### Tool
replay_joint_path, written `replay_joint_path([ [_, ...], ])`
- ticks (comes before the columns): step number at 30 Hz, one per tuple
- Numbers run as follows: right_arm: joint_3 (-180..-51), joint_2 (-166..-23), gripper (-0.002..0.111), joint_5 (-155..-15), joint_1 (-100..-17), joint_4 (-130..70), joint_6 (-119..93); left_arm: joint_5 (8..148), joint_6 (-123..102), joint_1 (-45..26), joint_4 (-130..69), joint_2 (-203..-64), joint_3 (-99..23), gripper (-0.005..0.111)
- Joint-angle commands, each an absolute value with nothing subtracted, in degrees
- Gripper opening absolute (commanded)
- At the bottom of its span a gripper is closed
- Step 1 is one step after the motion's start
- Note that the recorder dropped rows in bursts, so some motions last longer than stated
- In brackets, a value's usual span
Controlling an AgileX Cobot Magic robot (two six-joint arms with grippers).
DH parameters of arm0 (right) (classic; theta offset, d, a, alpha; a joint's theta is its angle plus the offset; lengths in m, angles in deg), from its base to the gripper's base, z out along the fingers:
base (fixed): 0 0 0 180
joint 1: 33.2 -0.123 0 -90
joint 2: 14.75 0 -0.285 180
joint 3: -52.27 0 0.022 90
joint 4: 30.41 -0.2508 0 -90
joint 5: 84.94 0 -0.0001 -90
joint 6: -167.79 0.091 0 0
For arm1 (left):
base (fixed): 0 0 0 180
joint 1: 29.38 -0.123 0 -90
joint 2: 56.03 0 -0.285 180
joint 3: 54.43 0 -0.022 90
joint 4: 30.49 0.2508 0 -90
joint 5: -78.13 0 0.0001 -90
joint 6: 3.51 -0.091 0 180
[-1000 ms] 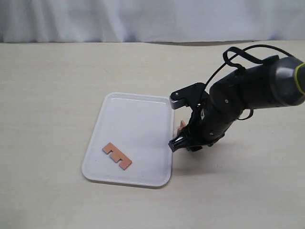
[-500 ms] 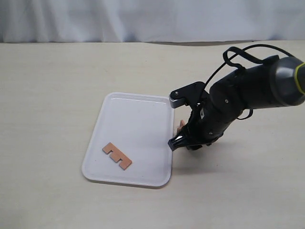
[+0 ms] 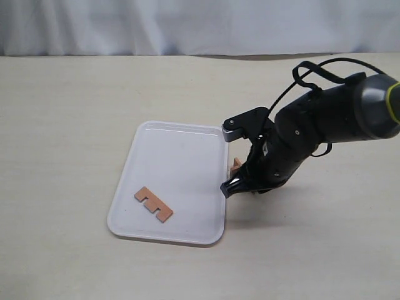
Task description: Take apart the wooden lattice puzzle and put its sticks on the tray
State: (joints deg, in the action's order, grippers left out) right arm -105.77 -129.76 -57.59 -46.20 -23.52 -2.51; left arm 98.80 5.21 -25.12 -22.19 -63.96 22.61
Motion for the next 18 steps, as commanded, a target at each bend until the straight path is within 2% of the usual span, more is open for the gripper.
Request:
replay_joint_path([
  [1,-105.86,-128.15,0.004,-55.45,-46.01,-21.95,-2.46,98.45,5.1,-24.69,-22.16,-63.81,22.79,0.0],
  [12,-108.5,-117.05,0.004,-51.61,-46.01,-20.3,-2.57,98.45,5.1,-24.69,-22.16,-63.81,22.79,0.0],
  [18,-108.26,-117.4,0.004,-49.88,-46.01,-20.3,-2.78,98.45,5.1,-24.69,-22.16,-63.81,22.79,0.0],
])
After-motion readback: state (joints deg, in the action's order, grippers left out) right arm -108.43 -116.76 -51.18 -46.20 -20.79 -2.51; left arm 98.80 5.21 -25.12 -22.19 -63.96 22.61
